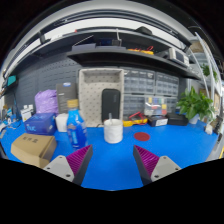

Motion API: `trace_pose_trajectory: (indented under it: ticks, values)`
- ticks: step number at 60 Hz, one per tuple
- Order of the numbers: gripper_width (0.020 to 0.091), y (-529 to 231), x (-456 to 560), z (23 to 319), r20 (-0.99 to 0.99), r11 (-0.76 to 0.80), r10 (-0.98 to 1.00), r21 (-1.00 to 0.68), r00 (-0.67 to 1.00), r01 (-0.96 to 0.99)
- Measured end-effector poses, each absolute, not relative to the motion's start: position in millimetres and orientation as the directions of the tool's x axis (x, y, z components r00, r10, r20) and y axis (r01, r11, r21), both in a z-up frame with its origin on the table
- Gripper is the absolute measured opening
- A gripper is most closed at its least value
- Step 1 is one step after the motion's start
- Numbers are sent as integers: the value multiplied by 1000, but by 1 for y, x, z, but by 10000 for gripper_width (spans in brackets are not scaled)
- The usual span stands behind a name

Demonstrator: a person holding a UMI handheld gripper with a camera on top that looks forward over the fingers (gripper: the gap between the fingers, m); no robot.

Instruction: Pour water

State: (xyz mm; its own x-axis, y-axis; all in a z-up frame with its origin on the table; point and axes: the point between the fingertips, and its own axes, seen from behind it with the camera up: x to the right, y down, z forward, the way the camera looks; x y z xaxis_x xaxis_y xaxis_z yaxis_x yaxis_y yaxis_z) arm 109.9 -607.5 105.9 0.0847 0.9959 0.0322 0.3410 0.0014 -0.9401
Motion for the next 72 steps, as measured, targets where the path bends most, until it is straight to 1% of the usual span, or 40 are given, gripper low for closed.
trace_pose_trajectory:
  ticks: [1, 3, 7, 11, 20, 33, 41, 45, 46, 47, 48, 51, 56, 63, 72]
  values:
    - [838, -635, 115, 98, 24, -3, 997, -939, 75, 343]
    - [838, -662, 117, 89, 18, -3, 998, -937, 55, 349]
    - [838, -690, 115, 78, 17, 11, 1000, -931, 14, 365]
    - [839, -709, 107, 73, 17, 21, 1000, -930, -13, 367]
    - [842, -732, 71, 77, 2, 13, 999, -944, -34, 329]
    - [824, -744, 14, 80, 29, 39, 999, -958, -37, 285]
    - [734, -753, -11, 77, 36, 48, 998, -968, -52, 248]
    - [637, -757, -17, 73, 29, 44, 997, -968, -65, 246]
    - [625, -756, -19, 74, 34, 48, 998, -972, -61, 231]
    - [579, -754, -19, 77, 39, 50, 998, -974, -54, 221]
    - [549, -753, -20, 76, 39, 50, 998, -975, -54, 217]
    - [538, -753, -21, 76, 28, 39, 998, -979, -58, 202]
    - [499, -755, -21, 77, 19, 32, 997, -983, -76, 181]
    - [427, -755, -22, 77, 13, 29, 995, -984, -96, 174]
    - [425, -758, -22, 74, 23, 46, 994, -976, -108, 211]
